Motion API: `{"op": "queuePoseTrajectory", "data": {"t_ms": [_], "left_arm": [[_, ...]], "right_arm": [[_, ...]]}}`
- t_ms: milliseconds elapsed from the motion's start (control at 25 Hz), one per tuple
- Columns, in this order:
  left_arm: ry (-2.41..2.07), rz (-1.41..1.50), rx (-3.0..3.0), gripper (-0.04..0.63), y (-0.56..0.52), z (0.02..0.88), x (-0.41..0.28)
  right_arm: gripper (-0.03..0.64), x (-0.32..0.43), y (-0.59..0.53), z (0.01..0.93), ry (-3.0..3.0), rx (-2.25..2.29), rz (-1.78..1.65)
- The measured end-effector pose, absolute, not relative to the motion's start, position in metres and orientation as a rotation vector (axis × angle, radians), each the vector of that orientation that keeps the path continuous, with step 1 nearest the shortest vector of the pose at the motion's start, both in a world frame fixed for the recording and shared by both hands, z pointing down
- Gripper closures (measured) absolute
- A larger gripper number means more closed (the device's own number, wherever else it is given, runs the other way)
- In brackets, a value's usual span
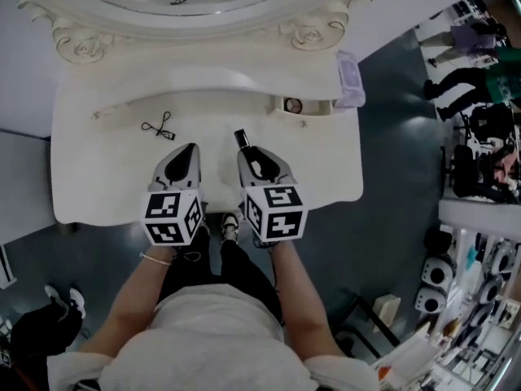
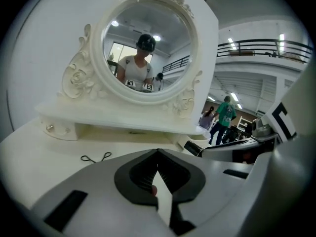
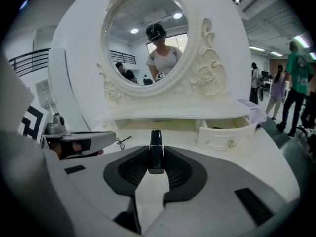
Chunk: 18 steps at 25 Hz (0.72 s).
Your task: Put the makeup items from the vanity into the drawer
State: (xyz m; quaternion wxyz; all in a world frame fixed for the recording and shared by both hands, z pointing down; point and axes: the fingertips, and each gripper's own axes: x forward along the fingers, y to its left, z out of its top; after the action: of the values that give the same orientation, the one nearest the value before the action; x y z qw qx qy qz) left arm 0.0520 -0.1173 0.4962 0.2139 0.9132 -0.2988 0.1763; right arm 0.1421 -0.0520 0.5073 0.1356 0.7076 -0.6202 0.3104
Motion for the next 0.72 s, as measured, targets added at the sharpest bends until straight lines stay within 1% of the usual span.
{"op": "queuePoseTrajectory", "data": {"t_ms": [400,720], "left_arm": [[-0.601,0.514,2.634,0.594,-0.095,0.479,0.13],[-0.52,0.529,2.665,0.594,-0.096,0.477,0.171]], "right_arm": [[0.517,0.227,-0.016,0.486,-1.601,2.304,0.967],[0.517,0.274,-0.011,0.489,-1.493,2.383,1.029]]}}
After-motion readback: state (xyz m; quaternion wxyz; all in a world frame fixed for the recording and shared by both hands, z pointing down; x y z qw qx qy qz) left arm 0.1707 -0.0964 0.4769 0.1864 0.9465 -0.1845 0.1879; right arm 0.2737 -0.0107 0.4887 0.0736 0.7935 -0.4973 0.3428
